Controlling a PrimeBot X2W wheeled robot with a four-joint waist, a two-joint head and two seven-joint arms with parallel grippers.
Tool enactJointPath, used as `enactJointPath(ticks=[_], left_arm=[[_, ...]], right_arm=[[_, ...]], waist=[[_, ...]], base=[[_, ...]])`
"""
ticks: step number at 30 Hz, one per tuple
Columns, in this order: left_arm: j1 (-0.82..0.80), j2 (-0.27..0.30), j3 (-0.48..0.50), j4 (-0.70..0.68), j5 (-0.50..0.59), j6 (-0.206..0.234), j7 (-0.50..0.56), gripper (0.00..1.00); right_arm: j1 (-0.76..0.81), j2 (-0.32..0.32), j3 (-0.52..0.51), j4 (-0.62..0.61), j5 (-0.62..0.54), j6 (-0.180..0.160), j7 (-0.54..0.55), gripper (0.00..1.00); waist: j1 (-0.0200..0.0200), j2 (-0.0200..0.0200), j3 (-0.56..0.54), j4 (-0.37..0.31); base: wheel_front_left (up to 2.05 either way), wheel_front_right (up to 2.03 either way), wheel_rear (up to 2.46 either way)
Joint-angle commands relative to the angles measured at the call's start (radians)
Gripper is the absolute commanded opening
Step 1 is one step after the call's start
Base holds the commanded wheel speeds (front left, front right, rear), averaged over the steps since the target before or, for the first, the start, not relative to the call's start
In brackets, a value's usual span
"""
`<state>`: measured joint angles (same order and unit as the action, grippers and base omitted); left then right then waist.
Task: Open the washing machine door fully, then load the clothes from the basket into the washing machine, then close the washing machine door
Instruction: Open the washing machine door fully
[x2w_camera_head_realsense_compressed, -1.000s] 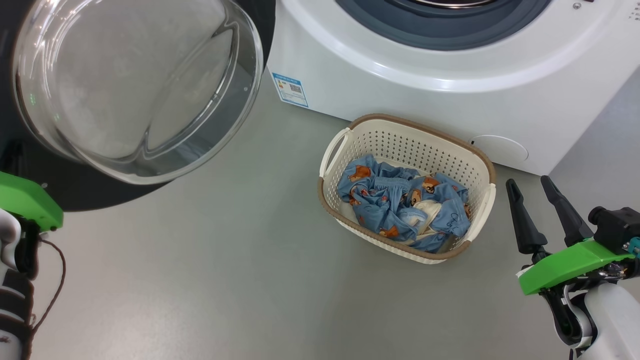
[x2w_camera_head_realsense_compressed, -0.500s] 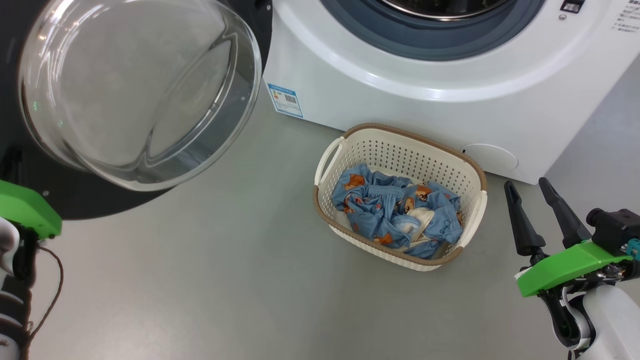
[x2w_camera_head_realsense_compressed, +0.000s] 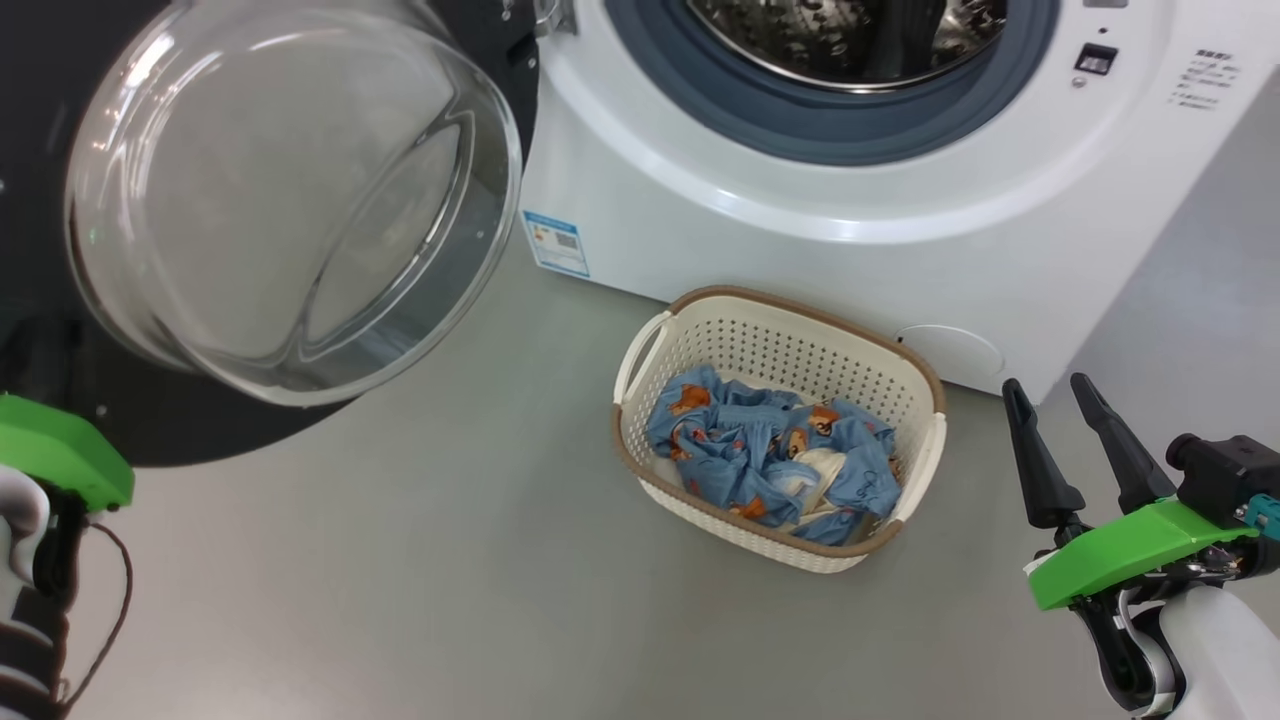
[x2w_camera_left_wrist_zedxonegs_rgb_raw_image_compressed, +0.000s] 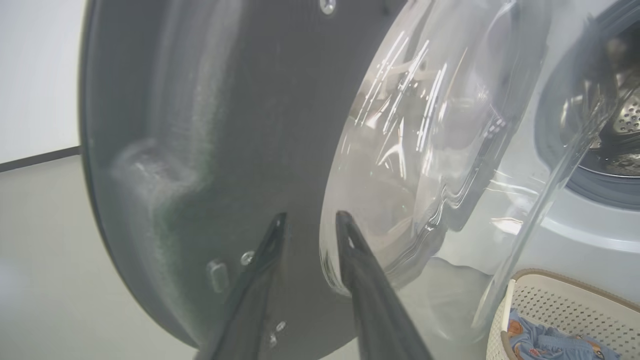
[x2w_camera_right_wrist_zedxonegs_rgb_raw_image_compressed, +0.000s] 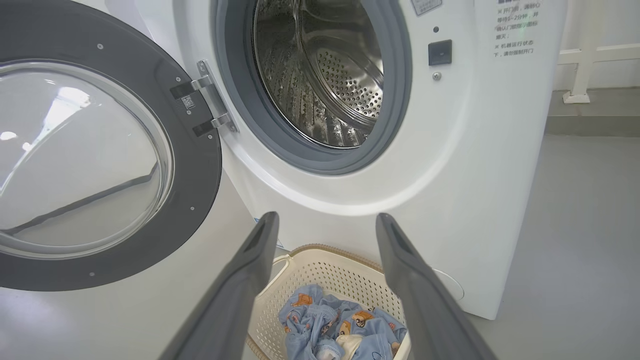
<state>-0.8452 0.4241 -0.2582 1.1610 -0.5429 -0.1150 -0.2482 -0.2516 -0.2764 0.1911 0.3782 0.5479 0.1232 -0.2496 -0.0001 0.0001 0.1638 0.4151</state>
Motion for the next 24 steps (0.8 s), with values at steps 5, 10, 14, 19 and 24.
enactJointPath(ticks=[5, 10, 14, 19, 24], left_arm=[[0.062, 0.073, 0.04, -0.115, -0.007, -0.005, -0.013, 1.0], [0.128, 0.065, 0.059, -0.227, -0.007, 0.005, -0.013, 1.0], [0.208, 0.042, 0.077, -0.347, -0.014, 0.021, -0.013, 1.0], [0.313, 0.02, 0.081, -0.479, -0.021, 0.052, -0.013, 1.0], [0.403, 0.015, 0.083, -0.612, -0.026, 0.095, -0.002, 1.0]], right_arm=[[0.032, 0.003, 0.01, -0.04, 0.011, 0.008, -0.012, 1.0], [0.047, -0.003, 0.007, -0.048, 0.011, 0.008, -0.012, 1.0], [0.061, -0.009, 0.005, -0.056, 0.01, 0.008, -0.012, 1.0], [0.066, -0.016, 0.011, -0.067, 0.008, 0.008, -0.012, 1.0], [0.069, -0.021, 0.015, -0.08, 0.005, 0.008, -0.012, 1.0]], waist=[[0.0001, -0.0001, -0.033, -0.047], [0.0001, -0.0001, -0.051, -0.075], [0.0001, -0.0001, -0.071, -0.107], [0.0001, -0.0001, -0.091, -0.161], [0.0001, -0.0001, -0.106, -0.22]], base=[[0.0, 0.0, 0.0], [0.0, 0.0, 0.0], [0.0, 0.0, 0.0], [0.0, 0.0, 0.0], [0.0, 0.0, 0.0]])
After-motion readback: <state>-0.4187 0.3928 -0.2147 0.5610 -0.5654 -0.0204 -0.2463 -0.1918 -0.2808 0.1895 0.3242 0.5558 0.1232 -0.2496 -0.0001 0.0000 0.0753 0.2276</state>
